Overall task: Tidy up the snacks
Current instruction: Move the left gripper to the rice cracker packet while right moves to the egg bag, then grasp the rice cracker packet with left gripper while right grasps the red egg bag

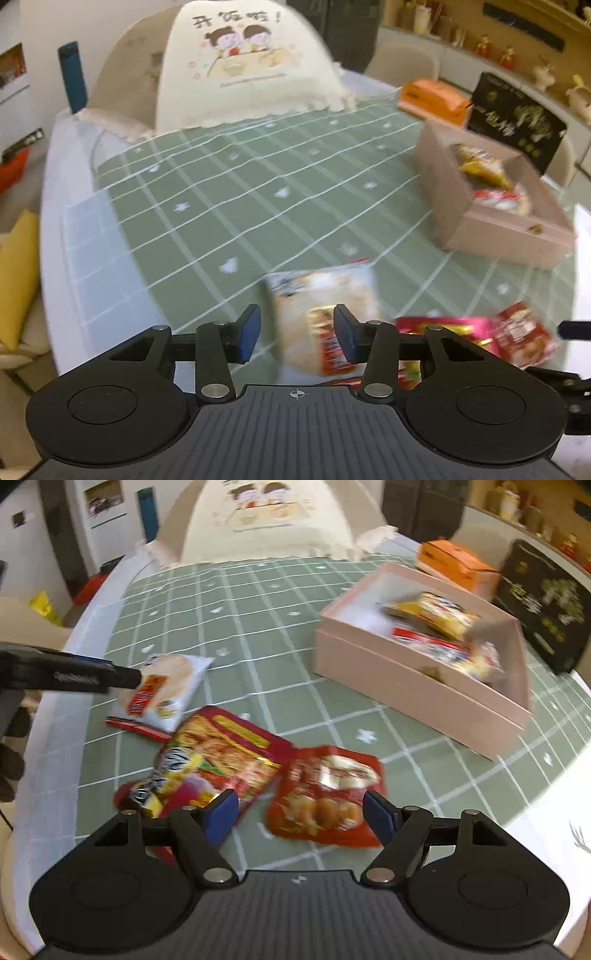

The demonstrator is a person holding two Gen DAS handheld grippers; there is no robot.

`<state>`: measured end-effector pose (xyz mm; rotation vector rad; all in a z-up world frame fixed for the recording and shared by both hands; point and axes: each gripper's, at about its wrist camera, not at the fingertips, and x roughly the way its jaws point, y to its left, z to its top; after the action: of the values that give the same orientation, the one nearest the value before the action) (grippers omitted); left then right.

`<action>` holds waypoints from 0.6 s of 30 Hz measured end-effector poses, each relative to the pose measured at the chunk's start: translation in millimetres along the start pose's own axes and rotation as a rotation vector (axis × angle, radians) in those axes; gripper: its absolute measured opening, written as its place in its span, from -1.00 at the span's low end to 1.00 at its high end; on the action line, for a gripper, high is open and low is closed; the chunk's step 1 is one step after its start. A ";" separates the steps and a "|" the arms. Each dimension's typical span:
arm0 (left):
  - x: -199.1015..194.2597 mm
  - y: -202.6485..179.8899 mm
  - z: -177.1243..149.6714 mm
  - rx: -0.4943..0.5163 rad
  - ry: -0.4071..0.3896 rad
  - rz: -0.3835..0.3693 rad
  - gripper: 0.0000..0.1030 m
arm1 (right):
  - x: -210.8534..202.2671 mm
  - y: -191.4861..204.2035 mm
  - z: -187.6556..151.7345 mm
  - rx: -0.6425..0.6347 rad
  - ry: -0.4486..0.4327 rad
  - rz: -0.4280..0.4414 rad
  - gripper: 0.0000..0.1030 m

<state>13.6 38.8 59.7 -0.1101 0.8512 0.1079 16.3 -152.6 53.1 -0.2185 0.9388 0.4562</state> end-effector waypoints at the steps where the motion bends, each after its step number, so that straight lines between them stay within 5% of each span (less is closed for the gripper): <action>1: -0.4 -6.1 1.5 0.001 0.000 -0.009 -0.06 | -2.2 -6.1 -1.2 0.019 -0.001 -0.006 0.46; 10: 34.3 -65.4 0.1 0.231 0.047 0.010 0.09 | -2.9 -43.9 -9.9 0.136 0.011 -0.046 0.46; 13: 35.5 -62.4 1.7 0.225 0.067 -0.054 0.38 | 0.3 -46.4 -12.6 0.152 0.025 -0.040 0.46; 16: 20.3 -49.2 1.4 0.157 0.039 -0.101 0.26 | 7.1 -47.5 -11.9 0.163 0.042 -0.033 0.46; 18: 13.3 -39.3 -1.5 0.139 0.024 -0.029 0.22 | 8.6 -47.7 -11.0 0.173 0.036 -0.025 0.46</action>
<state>26.7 0.4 50.8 0.0064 0.8784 0.0201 35.0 -196.5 39.0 -0.0819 1.0040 0.3470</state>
